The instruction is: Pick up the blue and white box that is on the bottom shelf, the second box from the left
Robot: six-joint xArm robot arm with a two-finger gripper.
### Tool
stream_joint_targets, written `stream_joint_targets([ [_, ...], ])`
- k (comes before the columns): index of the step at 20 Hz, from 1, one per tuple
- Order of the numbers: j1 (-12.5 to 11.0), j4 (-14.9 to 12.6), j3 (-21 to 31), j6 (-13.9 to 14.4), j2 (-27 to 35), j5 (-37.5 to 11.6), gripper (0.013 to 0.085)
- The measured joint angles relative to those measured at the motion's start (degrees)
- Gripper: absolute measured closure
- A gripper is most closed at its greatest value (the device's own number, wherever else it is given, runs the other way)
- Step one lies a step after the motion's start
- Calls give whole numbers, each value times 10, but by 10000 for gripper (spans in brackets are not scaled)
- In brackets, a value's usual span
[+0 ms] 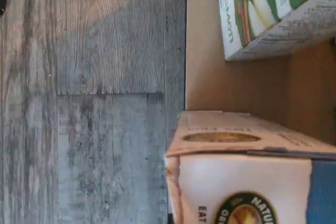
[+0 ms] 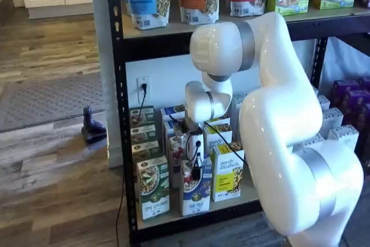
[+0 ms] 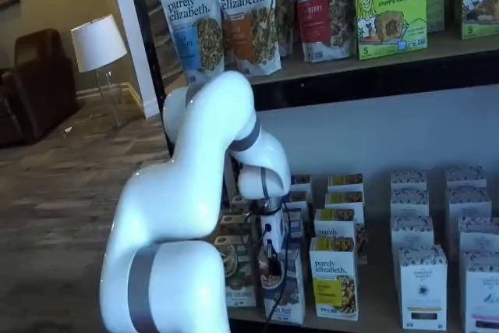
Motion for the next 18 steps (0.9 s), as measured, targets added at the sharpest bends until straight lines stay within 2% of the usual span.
stream_joint_targets([
  [5, 2, 4, 4, -2, -2, -3, 450],
  [8, 3, 11, 6, -7, -2, -6, 530],
  [14, 3, 5, 7, -1, -3, -4, 530],
  [18, 3, 20, 23, -14, -17, -5, 530],
])
